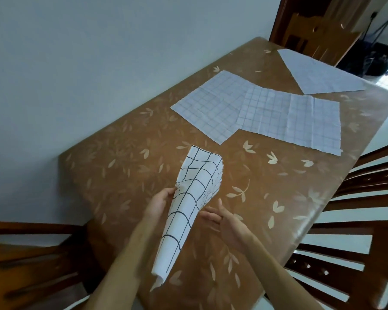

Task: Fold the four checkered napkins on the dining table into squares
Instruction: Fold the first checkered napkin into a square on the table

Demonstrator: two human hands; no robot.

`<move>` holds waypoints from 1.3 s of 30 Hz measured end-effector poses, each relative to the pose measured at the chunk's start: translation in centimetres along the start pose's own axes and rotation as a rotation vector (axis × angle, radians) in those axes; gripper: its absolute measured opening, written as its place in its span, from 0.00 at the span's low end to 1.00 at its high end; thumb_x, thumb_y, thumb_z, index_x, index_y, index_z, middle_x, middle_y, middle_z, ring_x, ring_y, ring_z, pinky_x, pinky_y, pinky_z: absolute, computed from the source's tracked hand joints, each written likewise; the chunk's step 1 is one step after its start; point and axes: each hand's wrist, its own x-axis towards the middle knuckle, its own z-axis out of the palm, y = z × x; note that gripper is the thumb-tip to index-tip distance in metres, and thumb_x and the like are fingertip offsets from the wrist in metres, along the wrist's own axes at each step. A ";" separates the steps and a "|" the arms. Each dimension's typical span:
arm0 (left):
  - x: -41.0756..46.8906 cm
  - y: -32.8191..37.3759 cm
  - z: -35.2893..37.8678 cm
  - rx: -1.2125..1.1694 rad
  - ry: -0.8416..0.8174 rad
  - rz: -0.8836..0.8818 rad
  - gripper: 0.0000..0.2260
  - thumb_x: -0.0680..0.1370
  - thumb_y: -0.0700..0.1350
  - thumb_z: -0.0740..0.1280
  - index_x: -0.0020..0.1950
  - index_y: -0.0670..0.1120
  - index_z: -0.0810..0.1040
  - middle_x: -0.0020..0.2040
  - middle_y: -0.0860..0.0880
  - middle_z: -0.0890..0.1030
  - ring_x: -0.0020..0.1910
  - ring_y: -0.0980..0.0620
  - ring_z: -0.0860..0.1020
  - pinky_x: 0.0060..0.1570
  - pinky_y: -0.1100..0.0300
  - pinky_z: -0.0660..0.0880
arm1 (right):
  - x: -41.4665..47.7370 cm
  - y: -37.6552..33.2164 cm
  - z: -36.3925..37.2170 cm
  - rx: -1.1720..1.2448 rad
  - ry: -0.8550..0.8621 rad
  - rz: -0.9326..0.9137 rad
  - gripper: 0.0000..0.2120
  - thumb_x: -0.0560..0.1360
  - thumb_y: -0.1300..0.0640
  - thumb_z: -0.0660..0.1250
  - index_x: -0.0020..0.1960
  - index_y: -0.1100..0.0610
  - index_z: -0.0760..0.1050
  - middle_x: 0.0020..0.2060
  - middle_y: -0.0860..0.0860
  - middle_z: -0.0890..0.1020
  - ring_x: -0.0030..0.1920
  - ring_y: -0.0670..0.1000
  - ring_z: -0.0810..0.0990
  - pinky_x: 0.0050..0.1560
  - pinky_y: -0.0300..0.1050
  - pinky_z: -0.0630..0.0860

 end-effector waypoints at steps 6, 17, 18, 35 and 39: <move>0.0 -0.4 -1.7 -0.138 0.015 -0.040 0.16 0.80 0.45 0.56 0.52 0.36 0.79 0.39 0.39 0.83 0.37 0.42 0.82 0.41 0.53 0.80 | 0.7 -1.4 0.6 0.033 -0.006 0.003 0.32 0.71 0.35 0.66 0.67 0.54 0.73 0.62 0.55 0.79 0.62 0.53 0.78 0.62 0.49 0.74; 0.5 -0.8 -2.9 0.039 0.179 0.077 0.19 0.80 0.51 0.57 0.58 0.41 0.81 0.54 0.41 0.85 0.52 0.42 0.82 0.56 0.48 0.77 | 0.9 -1.2 1.9 0.192 -0.106 -0.082 0.25 0.74 0.55 0.73 0.68 0.62 0.73 0.63 0.60 0.79 0.64 0.62 0.77 0.67 0.63 0.70; 0.7 -1.1 -3.3 0.067 0.203 0.095 0.19 0.79 0.53 0.59 0.60 0.43 0.81 0.57 0.42 0.84 0.55 0.43 0.81 0.59 0.47 0.76 | 0.8 -1.6 1.6 0.153 -0.045 -0.085 0.23 0.73 0.57 0.74 0.66 0.63 0.75 0.61 0.60 0.80 0.61 0.62 0.79 0.64 0.63 0.73; 2.6 -2.6 -7.1 0.381 0.036 0.163 0.09 0.81 0.41 0.65 0.59 0.48 0.79 0.54 0.45 0.85 0.47 0.44 0.84 0.52 0.45 0.79 | 1.0 -3.9 -3.3 -0.254 0.150 -0.192 0.08 0.75 0.65 0.69 0.55 0.61 0.81 0.49 0.58 0.85 0.52 0.62 0.83 0.57 0.59 0.79; 2.7 -2.7 -7.4 0.335 0.005 0.192 0.10 0.80 0.37 0.65 0.59 0.46 0.81 0.54 0.44 0.85 0.51 0.44 0.83 0.55 0.44 0.78 | 0.6 -4.2 -3.1 -0.320 0.110 -0.301 0.08 0.78 0.66 0.65 0.51 0.60 0.82 0.43 0.47 0.86 0.48 0.57 0.83 0.49 0.51 0.79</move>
